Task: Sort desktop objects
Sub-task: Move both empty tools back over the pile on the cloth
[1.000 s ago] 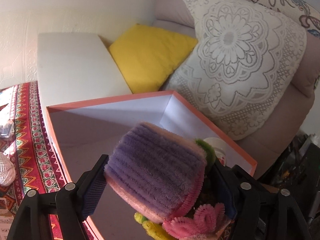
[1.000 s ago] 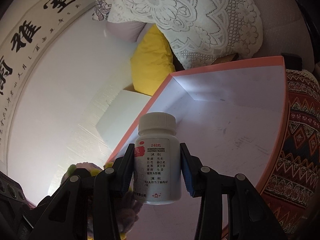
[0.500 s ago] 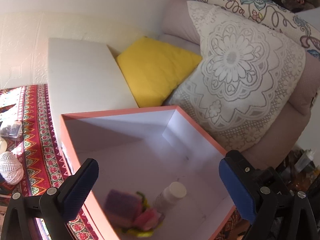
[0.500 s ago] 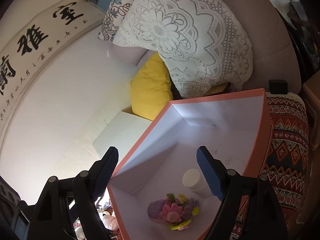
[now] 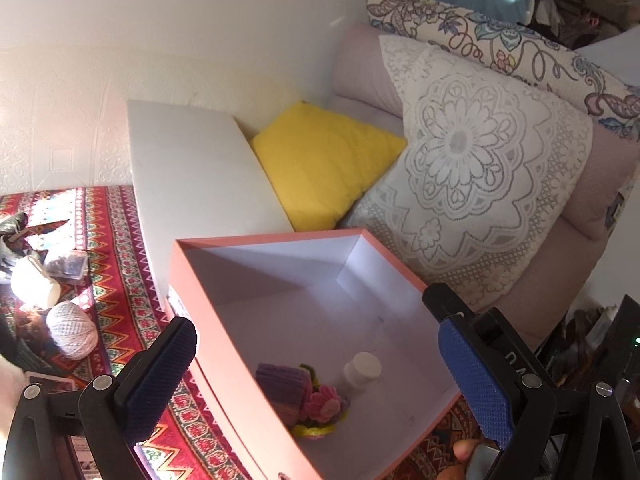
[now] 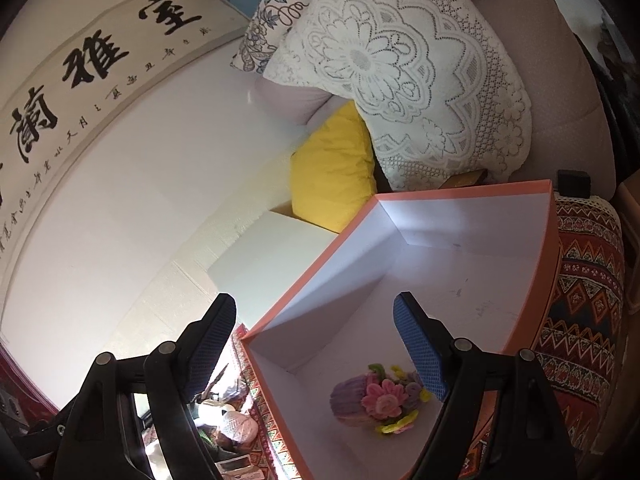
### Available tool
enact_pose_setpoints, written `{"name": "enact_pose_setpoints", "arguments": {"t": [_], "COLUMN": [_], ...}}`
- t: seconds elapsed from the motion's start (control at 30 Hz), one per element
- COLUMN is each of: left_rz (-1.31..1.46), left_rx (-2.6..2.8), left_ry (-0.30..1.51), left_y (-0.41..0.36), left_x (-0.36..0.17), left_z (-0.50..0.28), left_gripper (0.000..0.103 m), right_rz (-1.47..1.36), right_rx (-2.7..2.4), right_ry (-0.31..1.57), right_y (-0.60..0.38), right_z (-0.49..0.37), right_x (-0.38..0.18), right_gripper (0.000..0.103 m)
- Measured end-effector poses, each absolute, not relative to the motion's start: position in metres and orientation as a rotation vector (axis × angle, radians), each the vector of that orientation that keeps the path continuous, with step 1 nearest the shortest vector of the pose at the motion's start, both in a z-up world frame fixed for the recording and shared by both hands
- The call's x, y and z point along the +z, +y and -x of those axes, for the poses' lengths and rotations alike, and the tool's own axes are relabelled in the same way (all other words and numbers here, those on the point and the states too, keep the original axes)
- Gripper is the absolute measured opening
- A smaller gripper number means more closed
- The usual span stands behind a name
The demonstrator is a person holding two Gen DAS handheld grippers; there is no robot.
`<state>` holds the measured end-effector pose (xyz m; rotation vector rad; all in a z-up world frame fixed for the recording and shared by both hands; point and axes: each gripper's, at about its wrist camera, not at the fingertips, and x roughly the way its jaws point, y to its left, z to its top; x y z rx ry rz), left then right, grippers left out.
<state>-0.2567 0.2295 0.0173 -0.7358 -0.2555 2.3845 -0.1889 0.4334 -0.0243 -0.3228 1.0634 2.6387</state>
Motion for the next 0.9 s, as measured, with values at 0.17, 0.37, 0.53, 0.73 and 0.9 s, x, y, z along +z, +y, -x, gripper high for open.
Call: {"name": "enact_pose_setpoints", "arguments": {"t": [0.17,0.37,0.53,0.73,0.9], "left_rz": [0.721,0.72,0.765,0.926,1.08], "left_rx": [2.419,2.5,2.622,2.857,2.94], "left_ry": [-0.264,-0.243,-0.191,-0.113,-0.257], "left_y": [0.2,0.149,0.074,-0.061,-0.166], "left_x": [0.022,0.025,0.017,-0.021,-0.047], "left_z": [0.238,0.205,0.173,0.133,0.123], "left_gripper": [0.1,0.1,0.101,0.101,0.101], "right_rz": [0.334,0.389,0.49,0.703,1.166], "right_rx": [2.699,2.819,2.971,3.195,3.315], "right_ry": [1.011,0.936,0.866,0.761,0.624], "right_y": [0.409,0.366,0.31,0.224,0.139], "right_z": [0.187,0.188,0.187,0.18,0.169], "right_x": [-0.015,-0.004,0.003,-0.001,-0.046], "right_gripper": [0.084,0.084,0.084,0.084,0.084]}}
